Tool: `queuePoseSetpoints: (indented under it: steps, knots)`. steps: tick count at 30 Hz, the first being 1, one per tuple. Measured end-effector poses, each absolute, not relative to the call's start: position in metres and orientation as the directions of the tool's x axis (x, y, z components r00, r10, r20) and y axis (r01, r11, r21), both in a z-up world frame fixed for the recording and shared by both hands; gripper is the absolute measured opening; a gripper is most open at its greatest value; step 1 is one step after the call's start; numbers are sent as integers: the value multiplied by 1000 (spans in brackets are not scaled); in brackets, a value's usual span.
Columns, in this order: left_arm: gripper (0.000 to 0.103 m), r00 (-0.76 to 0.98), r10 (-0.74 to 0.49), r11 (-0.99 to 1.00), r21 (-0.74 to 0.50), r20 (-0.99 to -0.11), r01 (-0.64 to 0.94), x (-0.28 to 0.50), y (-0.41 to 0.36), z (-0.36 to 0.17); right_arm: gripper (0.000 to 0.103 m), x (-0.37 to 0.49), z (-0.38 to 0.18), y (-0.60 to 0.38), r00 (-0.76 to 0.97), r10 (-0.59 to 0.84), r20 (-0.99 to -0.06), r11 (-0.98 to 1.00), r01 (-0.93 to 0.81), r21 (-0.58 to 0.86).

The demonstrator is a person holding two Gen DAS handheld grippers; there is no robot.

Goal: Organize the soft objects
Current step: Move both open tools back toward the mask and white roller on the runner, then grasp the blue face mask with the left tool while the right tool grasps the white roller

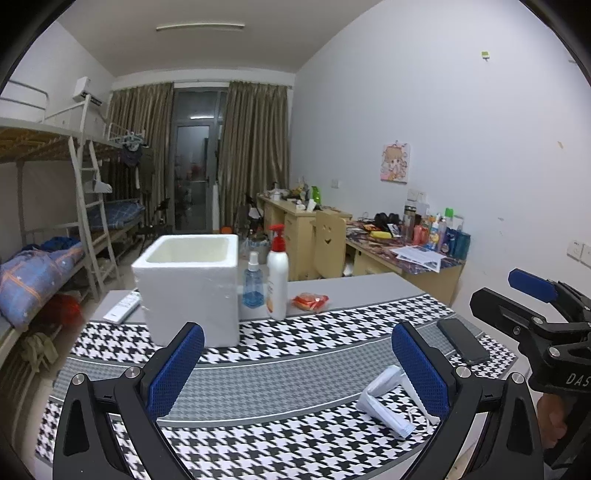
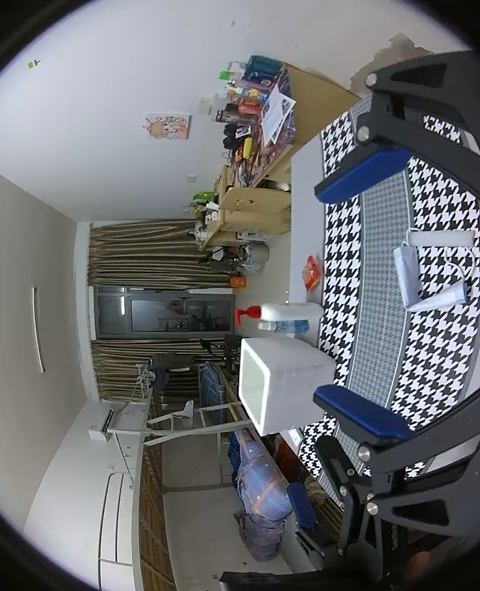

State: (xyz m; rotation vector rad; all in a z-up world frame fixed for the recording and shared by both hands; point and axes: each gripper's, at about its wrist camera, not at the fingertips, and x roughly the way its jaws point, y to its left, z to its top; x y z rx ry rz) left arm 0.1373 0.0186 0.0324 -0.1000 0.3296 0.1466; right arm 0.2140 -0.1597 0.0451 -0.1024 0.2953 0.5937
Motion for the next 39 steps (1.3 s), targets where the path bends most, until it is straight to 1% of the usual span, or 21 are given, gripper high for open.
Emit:
queuePoseSetpoints:
  steps: [5,13,21,39]
  knots:
    - [102,933,91,988,-86,-349,-128,148,9,23,100,215,36,-172,812,501,-299,847,-531,-24]
    - [102,924,39,990,-108,-380,-86,161,0,12,100,226,23,-184,815,478,-327,861,-508,-8]
    - [102,913,19,989,-128,-408,-78,170,-5,1,100,230,14,-194,819,465,-336,867,-498,-14]
    - [102,870,-4,989,-128,-494,-68,200,-16,-28,100,256,-21,-216,802,428,-415,888,-458,30]
